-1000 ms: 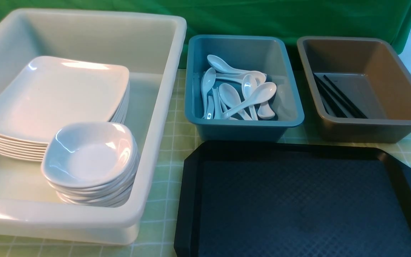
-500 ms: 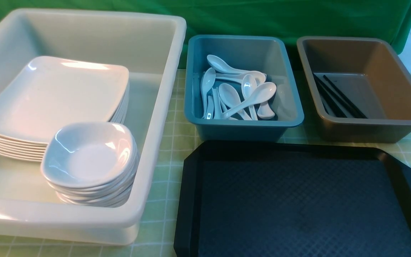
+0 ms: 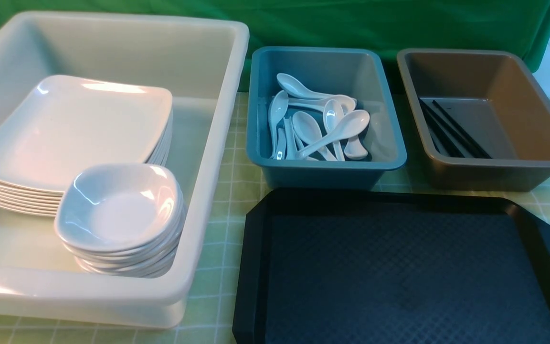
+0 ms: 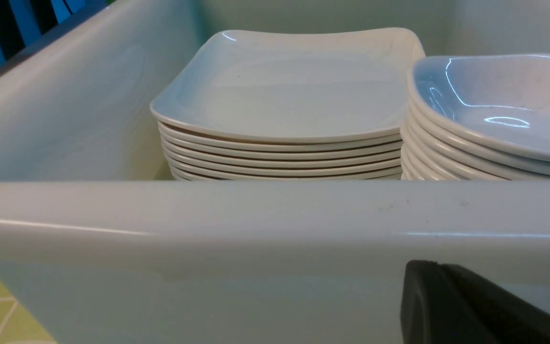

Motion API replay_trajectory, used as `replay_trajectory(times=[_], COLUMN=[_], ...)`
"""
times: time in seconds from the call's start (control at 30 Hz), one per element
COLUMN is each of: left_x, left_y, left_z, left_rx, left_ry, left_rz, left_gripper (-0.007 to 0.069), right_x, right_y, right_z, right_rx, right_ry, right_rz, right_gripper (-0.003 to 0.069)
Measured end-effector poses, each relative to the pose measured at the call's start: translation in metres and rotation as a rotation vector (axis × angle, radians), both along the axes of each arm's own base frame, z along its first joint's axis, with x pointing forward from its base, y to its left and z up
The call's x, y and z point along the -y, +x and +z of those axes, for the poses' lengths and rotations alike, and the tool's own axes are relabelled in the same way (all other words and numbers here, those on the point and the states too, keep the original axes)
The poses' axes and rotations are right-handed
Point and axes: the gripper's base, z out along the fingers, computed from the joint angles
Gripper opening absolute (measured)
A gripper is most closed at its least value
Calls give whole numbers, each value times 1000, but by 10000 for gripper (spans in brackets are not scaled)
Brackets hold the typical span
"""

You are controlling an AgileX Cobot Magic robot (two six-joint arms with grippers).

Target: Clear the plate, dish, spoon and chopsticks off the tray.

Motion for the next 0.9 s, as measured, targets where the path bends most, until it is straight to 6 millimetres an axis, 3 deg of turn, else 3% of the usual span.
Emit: replay_trajectory(times=[0.9], left_x=[0], left_y=[0], left_z=[0], left_rx=[0], left_ry=[10], left_rz=[1], left_gripper=[-6], right_x=[-8], right_y=[2], right_z=[2], right_rx=[31], right_ry=[-55], right_rz=[50], right_gripper=[217])
